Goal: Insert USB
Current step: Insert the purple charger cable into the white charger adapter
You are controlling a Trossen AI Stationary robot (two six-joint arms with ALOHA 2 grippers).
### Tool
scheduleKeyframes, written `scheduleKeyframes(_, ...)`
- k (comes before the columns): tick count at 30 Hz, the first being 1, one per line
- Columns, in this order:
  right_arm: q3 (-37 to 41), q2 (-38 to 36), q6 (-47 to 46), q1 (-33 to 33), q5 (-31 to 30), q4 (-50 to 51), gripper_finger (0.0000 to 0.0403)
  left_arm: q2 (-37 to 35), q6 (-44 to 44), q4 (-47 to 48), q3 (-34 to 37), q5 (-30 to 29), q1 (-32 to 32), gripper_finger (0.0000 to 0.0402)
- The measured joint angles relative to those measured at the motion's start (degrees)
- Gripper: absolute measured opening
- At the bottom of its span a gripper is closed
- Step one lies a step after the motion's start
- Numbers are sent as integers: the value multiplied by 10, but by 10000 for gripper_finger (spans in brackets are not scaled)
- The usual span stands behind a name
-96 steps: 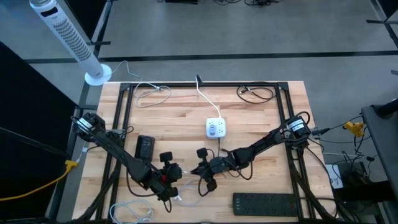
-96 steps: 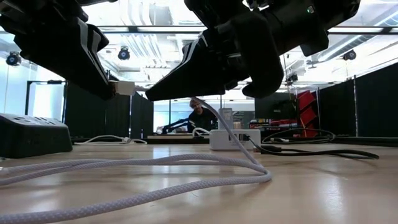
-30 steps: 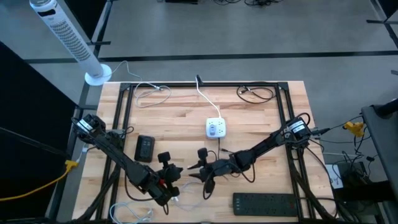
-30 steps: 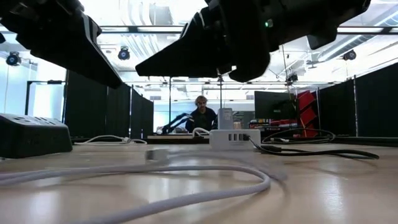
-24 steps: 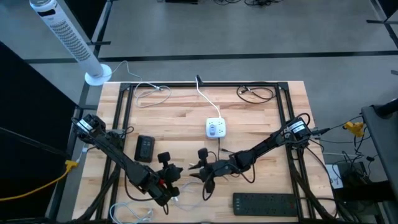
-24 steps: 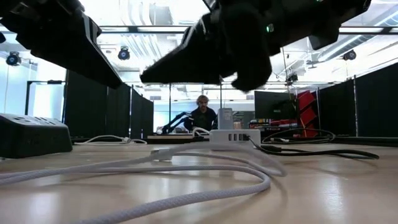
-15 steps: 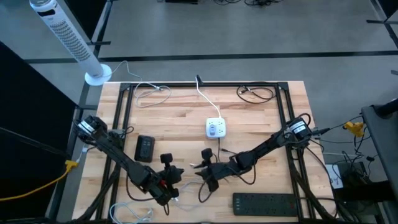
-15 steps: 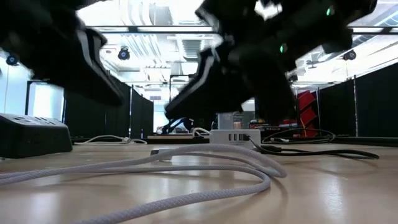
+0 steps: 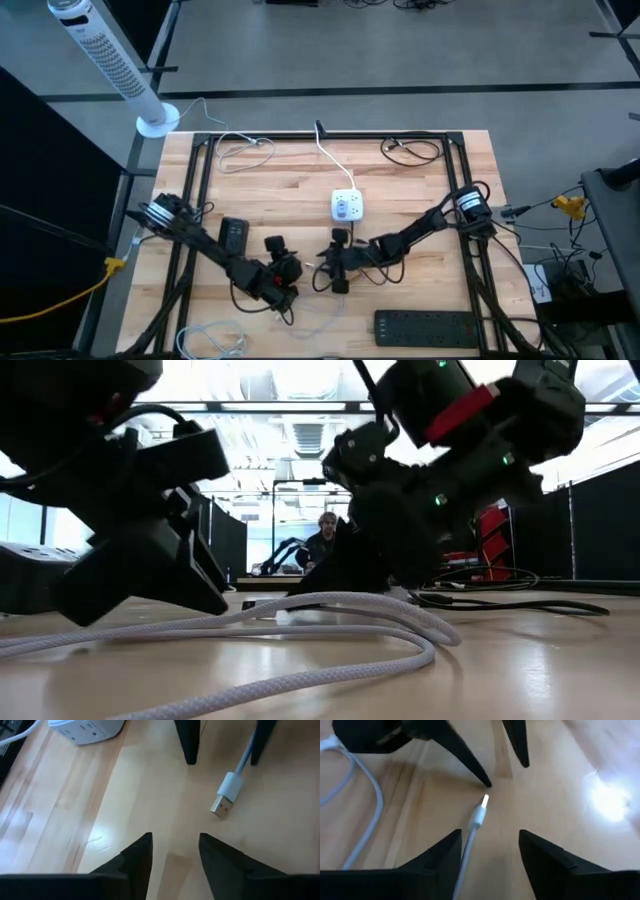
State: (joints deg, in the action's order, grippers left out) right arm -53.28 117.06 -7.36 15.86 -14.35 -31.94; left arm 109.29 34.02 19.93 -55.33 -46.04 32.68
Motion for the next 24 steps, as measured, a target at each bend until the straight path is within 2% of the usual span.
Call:
scheduleKeyframes(5, 0, 10, -10, 6, -4, -3, 207, 7, -52, -50, 0, 8, -2, 166)
scheduleKeyframes(9, 0, 9, -10, 8, -4, -1, 210, 8, -100, -94, 0, 52, -13, 173)
scheduleKeyframes(16, 0, 6, -8, 14, -2, 4, 201, 6, -113, -108, -2, 104, -45, 175)
scheduleKeyframes(20, 0, 5, -8, 17, -2, 12, 200, 6, -121, -111, -2, 138, -52, 144)
scheduleKeyframes(24, 0, 5, -8, 18, -2, 13, 201, 4, -123, -113, -2, 151, -52, 82)
